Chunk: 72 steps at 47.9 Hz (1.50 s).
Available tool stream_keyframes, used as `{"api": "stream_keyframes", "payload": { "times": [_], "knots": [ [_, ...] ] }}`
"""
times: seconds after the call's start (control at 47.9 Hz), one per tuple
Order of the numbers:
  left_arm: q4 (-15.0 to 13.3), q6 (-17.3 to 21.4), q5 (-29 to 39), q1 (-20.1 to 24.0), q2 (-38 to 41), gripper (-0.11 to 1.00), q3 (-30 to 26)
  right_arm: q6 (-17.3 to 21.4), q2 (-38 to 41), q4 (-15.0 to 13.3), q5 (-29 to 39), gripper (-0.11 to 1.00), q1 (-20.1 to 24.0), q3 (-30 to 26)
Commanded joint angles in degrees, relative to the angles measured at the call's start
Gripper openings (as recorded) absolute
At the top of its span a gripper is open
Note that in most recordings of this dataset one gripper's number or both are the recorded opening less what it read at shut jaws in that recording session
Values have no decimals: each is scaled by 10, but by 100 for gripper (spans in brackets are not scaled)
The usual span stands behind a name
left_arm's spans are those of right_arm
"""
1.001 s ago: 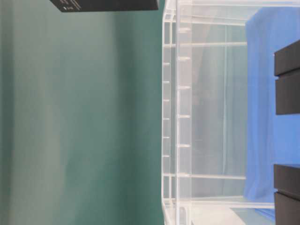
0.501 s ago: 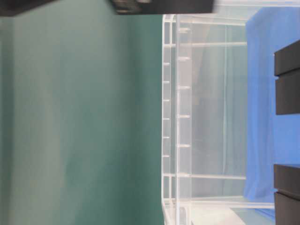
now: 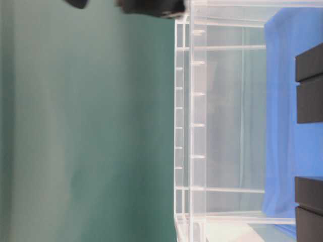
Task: Take the box out of the case with the right arm.
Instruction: 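Carry the box over the front wall and lower it right of the others, then open the right gripper and withdraw it to the upper right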
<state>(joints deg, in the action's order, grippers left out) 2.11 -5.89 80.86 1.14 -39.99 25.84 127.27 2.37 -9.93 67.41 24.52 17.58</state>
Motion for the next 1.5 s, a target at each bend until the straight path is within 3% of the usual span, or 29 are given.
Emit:
{"api": "stream_keyframes", "payload": {
  "times": [0.0, 0.501, 0.626, 0.709, 1.147, 1.481],
  "knots": [
    [2, 1, -4, 2, 0, 0, -12, 1, -6, 2, -36, 64, -4, 6],
    [2, 1, -4, 1, 0, 0, -12, 1, -4, 10, -34, 64, -8, 12],
    [2, 1, -4, 2, 0, 0, -12, 1, -4, 11, -33, 85, -8, 11],
    [2, 2, -4, 1, 0, 0, -12, 1, -4, 10, -33, 91, -8, 11],
    [2, 2, -4, 1, 0, 0, -13, 0, -9, 12, -29, 89, -9, -8],
    [2, 2, -4, 2, 0, 0, -13, -11, -38, 9, 123, 89, -10, -108]
  ]
}}
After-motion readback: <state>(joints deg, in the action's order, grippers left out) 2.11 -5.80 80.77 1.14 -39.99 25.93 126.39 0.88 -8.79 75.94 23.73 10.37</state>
